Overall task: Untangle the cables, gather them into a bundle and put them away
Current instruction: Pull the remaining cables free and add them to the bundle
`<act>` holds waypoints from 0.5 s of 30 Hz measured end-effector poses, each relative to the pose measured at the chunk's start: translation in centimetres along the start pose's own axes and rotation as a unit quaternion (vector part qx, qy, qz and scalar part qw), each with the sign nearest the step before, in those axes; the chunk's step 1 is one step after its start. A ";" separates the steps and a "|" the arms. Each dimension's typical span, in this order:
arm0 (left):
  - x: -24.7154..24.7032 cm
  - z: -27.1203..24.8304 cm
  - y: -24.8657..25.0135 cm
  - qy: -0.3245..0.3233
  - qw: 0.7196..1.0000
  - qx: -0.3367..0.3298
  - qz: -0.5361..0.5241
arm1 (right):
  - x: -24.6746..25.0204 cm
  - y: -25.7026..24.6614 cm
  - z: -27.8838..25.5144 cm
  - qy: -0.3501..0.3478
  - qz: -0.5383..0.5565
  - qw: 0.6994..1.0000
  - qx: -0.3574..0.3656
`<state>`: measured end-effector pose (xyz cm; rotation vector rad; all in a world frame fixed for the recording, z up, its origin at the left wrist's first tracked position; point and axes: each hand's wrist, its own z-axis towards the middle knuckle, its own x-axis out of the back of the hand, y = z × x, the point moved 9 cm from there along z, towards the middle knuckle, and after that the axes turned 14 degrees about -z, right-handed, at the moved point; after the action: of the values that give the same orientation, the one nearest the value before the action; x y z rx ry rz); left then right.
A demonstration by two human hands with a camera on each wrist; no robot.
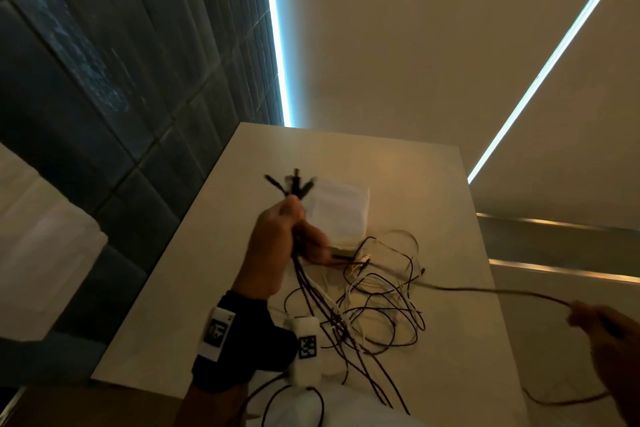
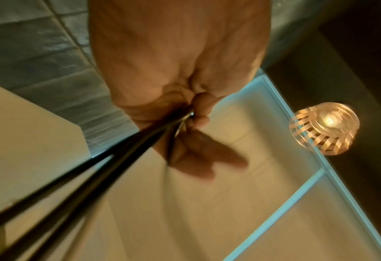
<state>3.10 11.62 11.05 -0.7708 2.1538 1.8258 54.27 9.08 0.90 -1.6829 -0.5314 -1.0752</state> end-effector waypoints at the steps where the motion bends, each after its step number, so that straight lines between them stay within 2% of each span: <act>1: 0.8 0.3 0.4 0.007 0.999 -0.009 -0.053 | -0.8 4.1 1.3 -0.008 -0.048 0.999 -0.008; 2: 1.3 0.5 0.6 0.007 0.993 -0.007 -0.121 | -1.2 6.4 2.5 -0.008 -0.109 0.994 0.004; 3: 1.2 0.5 0.6 0.001 0.983 0.000 -0.183 | -2.7 6.5 2.2 -0.039 -0.142 0.989 0.023; 5: 0.3 0.3 0.3 -0.010 0.969 0.010 -0.245 | -5.0 0.4 -1.1 -0.172 -0.151 0.972 0.055; 6: -0.5 0.1 0.1 -0.019 0.967 0.012 -0.255 | -6.8 -1.6 -3.2 -0.254 -0.221 0.939 0.078; 8: -2.2 -0.3 0.3 -0.046 0.964 0.012 -0.263 | -8.8 -5.6 -6.8 -0.364 -0.271 0.887 0.089; 9: -2.9 -0.4 0.3 -0.059 0.962 0.010 -0.265 | -8.9 -7.3 -7.0 -0.349 -0.296 0.881 0.121; 10: -3.7 -0.5 0.3 -0.072 0.961 0.010 -0.266 | -8.1 -10.0 -6.9 -0.301 -0.239 0.912 0.141; 11: -4.6 -0.7 0.1 -0.083 0.960 0.012 -0.267 | -7.2 -12.9 -6.8 -0.234 -0.136 0.946 0.176; 12: -5.6 -0.9 -0.2 -0.095 0.959 0.018 -0.268 | -6.2 -16.1 -7.3 -0.185 -0.063 0.956 0.218; 13: -6.7 -1.2 -0.6 -0.105 0.957 0.026 -0.269 | -5.8 -19.4 -8.4 -0.184 0.010 0.949 0.254; 15: -8.7 -1.8 -1.4 -0.124 0.959 0.039 -0.253 | -6.3 -25.5 -11.0 -0.237 0.085 0.912 0.325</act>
<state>11.45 11.95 14.42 -0.9152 1.6658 1.4722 27.14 9.59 9.65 -1.3375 -0.9176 -0.2844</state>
